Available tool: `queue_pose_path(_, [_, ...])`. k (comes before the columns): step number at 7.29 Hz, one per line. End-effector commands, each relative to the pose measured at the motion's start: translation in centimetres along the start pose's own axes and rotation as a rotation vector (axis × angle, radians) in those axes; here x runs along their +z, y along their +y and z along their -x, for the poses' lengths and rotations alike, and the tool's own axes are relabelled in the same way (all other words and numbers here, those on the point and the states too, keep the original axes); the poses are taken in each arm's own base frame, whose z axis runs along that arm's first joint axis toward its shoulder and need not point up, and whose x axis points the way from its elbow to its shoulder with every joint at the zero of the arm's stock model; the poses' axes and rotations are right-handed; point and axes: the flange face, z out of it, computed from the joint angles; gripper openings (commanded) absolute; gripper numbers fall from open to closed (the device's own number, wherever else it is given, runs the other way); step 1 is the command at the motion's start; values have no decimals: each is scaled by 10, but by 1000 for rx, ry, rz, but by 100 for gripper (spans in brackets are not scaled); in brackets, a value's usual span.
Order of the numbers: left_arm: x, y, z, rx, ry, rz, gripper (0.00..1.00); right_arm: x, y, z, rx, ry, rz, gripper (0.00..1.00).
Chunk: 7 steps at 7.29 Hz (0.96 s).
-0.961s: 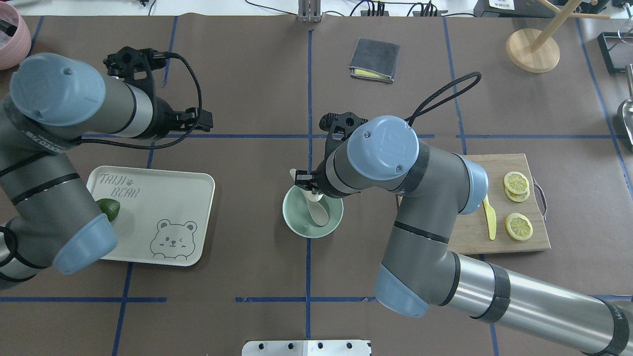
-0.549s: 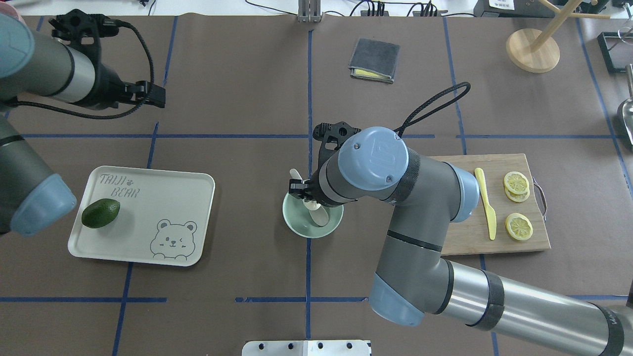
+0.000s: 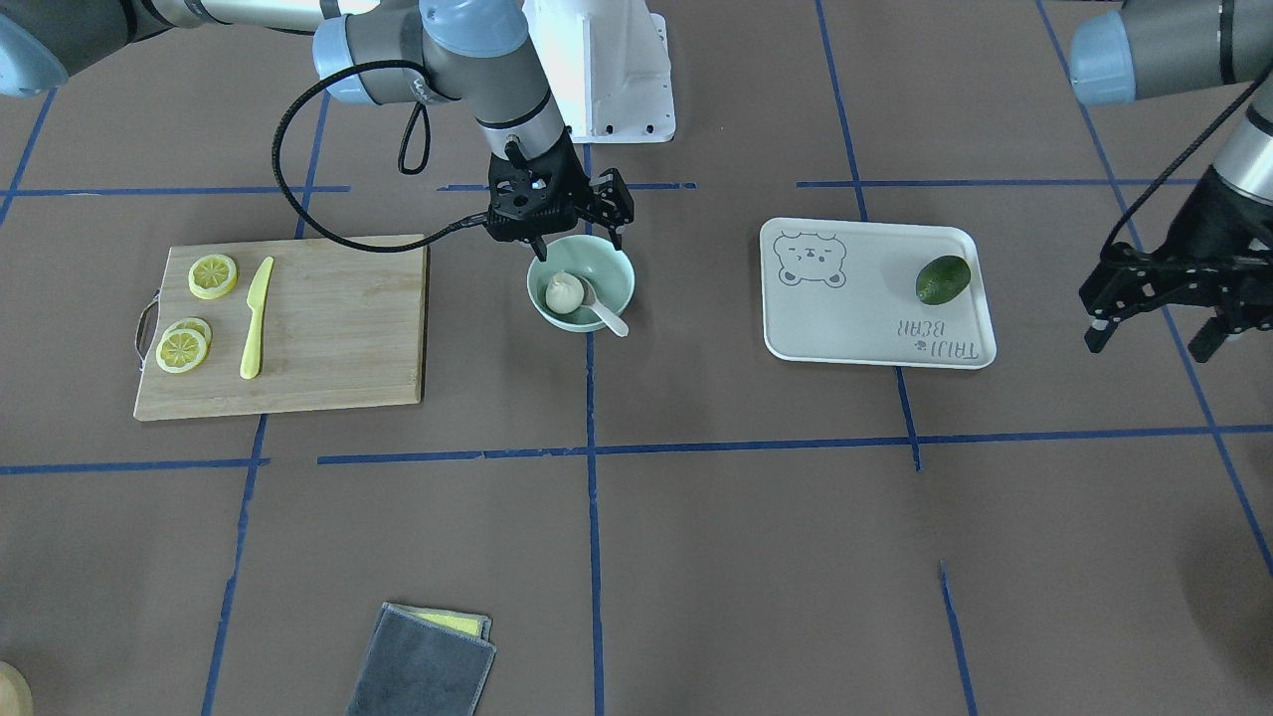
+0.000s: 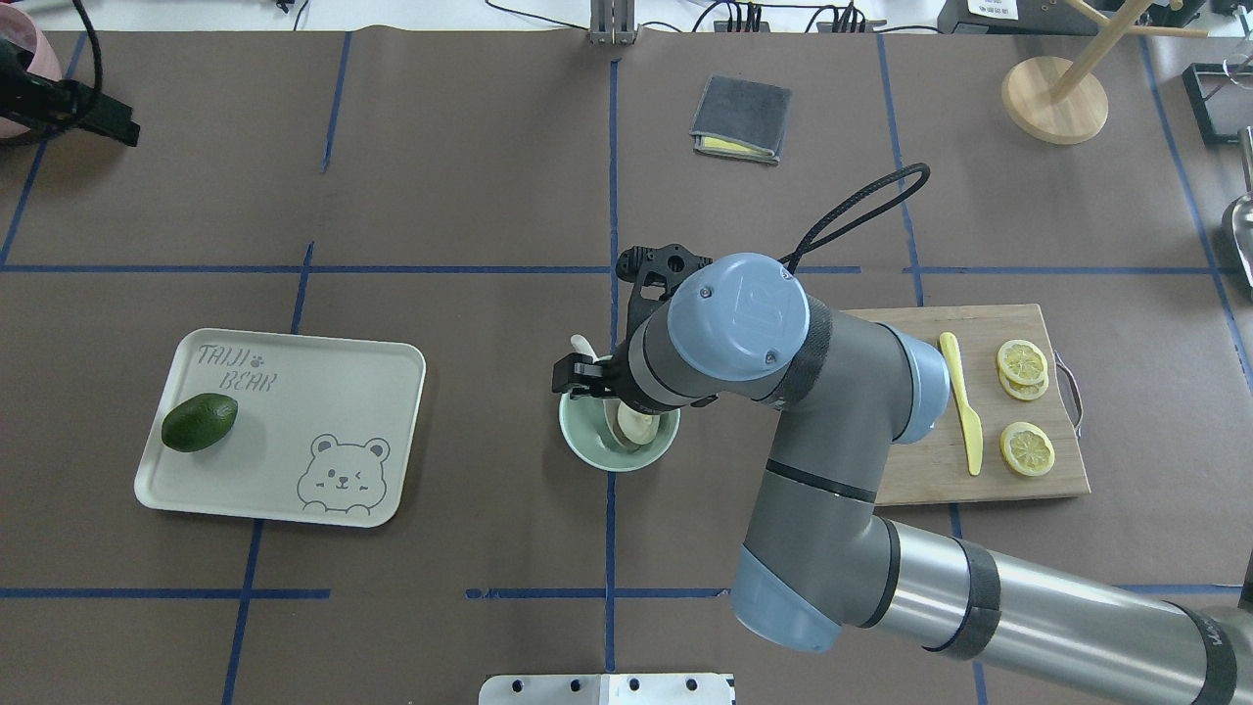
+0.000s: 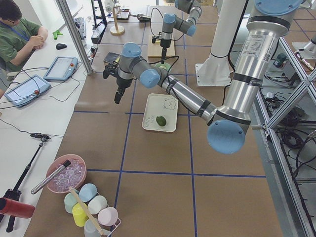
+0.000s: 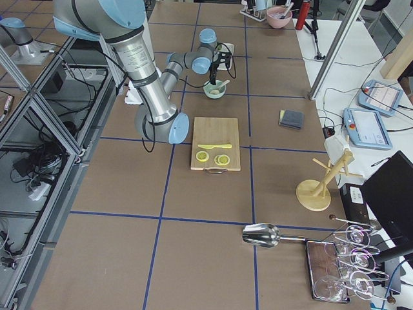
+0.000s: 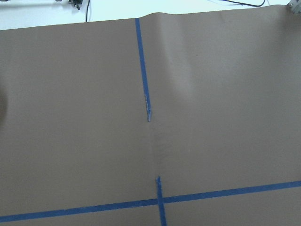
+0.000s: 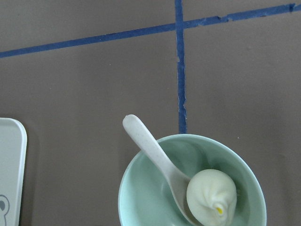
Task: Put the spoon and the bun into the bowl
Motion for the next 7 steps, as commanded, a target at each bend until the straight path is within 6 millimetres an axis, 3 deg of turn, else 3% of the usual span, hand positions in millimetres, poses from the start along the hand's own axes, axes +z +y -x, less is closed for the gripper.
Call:
queue_pose_path(1, [0,5,94,78,-13,48,100,-48,-4,-18,-36,88,18,100])
queue_pose_path(2, [5,24,133,106,-13,83,100,-78,-19,-47,-100,153,5,100])
queue_pose_path(3, [14,48,154,120,-24,131,100,-102,-55,-89,-141,190,-10,100])
queue_pose_path(5, [12,87,206,126,-28,173,100,-151,-129,-201,-214,212,52,100])
queue_pose_path(7, [9,119,241,66,13,242,100,-187,-175,-338,-271,258,107,100])
